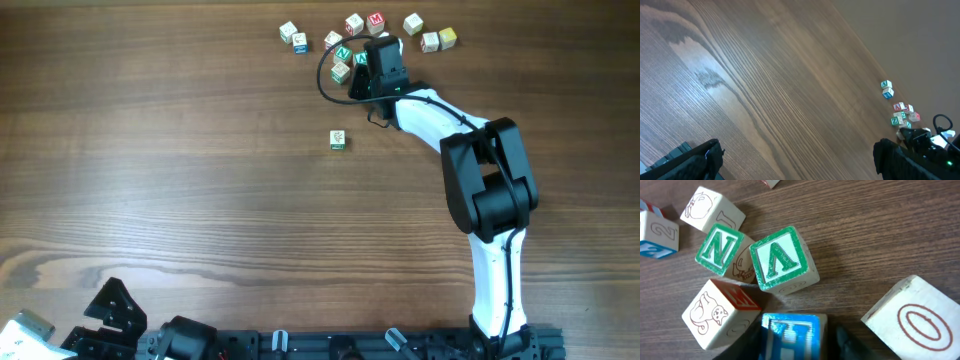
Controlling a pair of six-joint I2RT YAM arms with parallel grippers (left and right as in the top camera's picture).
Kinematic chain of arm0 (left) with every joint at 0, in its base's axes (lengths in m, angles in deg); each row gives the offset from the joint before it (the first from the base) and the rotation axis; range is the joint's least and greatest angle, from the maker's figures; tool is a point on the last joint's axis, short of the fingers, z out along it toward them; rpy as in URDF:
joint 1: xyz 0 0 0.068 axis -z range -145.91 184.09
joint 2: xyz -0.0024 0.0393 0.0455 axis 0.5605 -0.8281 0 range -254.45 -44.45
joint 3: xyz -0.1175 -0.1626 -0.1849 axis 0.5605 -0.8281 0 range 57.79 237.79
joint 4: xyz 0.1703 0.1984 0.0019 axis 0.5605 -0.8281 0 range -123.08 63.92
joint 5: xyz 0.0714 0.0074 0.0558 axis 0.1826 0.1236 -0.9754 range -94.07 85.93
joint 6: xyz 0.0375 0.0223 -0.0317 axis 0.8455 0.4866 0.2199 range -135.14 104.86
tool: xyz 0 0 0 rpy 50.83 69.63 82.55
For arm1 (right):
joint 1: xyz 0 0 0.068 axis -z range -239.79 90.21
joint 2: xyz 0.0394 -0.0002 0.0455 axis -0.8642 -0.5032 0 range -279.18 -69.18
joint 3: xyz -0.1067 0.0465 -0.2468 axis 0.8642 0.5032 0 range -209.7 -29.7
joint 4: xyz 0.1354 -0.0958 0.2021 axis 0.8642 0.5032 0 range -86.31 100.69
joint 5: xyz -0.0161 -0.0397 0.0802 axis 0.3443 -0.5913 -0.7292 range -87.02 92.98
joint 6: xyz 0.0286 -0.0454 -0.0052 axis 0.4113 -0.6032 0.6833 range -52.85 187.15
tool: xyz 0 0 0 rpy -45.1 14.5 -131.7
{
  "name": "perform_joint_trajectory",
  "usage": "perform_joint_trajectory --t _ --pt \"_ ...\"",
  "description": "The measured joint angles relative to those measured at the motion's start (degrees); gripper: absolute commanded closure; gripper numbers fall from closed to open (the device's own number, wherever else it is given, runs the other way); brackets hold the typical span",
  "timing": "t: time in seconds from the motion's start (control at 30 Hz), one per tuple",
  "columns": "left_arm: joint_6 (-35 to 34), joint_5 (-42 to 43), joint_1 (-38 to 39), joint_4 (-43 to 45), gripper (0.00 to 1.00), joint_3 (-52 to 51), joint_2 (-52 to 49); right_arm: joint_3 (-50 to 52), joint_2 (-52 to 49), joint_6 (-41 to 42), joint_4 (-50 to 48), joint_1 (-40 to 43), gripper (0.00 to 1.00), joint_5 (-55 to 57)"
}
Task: Form a tower
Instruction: 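Close the right gripper on the blue H block, then carry the blue H block over the ladybug block with the right gripper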
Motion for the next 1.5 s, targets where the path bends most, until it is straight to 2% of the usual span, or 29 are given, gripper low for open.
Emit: perform_joint_trajectory --t 0.1,0.47,0.93,1.5 --pt "0.00 0.00 0.00 0.00 0.00 0.00 0.00 -0.39 0.00 -1.68 0.72 0.00 0.68 0.00" --pt "0.00 0.00 0.00 0.02 0.00 0.00 0.00 -2.36 0.68 -4.02 5.51 0.04 0.72 -1.49" --pt "0.00 0.00 0.00 0.02 0.00 0.00 0.00 -2.58 17.09 -4.09 20.26 -0.61 0.73 -2.60" --pt "0.00 0.00 0.00 0.02 0.00 0.00 0.00 -2.64 26.34 -4.07 37.44 -9.20 0.73 -2.99"
